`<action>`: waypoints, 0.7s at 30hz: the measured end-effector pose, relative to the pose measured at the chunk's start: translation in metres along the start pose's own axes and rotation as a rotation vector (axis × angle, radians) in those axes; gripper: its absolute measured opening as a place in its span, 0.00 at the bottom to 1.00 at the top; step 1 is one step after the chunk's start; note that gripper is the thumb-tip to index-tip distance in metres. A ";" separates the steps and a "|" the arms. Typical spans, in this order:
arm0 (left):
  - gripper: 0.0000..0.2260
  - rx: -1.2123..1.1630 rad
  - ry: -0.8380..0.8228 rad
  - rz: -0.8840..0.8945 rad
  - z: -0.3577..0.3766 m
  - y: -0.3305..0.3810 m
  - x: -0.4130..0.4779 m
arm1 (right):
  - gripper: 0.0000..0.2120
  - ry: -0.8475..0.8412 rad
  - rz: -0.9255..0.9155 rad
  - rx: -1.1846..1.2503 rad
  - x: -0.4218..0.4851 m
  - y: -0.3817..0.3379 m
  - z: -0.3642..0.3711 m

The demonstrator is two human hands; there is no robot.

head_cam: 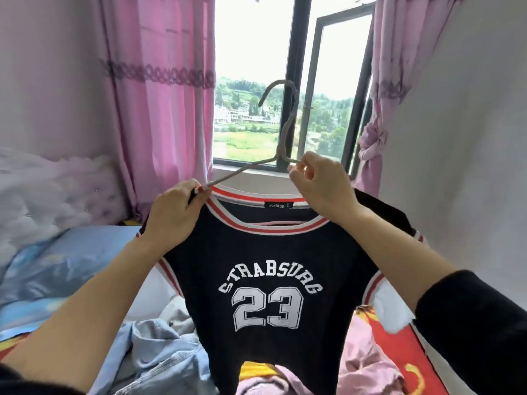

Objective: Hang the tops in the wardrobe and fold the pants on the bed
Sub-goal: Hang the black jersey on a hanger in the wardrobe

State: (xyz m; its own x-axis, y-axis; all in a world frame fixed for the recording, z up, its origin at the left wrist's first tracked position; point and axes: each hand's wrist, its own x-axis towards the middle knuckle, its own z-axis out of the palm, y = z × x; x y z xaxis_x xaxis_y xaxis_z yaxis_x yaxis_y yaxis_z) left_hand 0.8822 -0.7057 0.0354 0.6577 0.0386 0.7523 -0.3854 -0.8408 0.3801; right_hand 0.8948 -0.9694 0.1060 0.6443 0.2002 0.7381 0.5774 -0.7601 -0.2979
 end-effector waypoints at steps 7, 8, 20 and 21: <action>0.16 0.128 0.092 -0.097 -0.084 -0.007 -0.086 | 0.12 -0.347 -0.006 0.501 -0.015 -0.083 0.013; 0.17 0.144 0.103 -0.127 -0.098 -0.009 -0.099 | 0.11 -0.394 -0.028 0.545 -0.019 -0.097 0.015; 0.13 0.353 0.206 -0.590 -0.300 -0.030 -0.234 | 0.11 -0.648 -0.302 0.730 -0.063 -0.306 0.047; 0.12 0.365 0.214 -0.642 -0.317 -0.030 -0.246 | 0.11 -0.676 -0.319 0.754 -0.070 -0.325 0.052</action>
State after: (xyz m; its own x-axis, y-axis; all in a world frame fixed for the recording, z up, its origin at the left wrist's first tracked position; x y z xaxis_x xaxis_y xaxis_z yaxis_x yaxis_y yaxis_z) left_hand 0.5269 -0.5185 0.0090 0.5266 0.6520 0.5455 0.2924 -0.7415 0.6039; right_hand 0.6882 -0.7042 0.1198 0.4194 0.8009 0.4274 0.7812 -0.0786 -0.6193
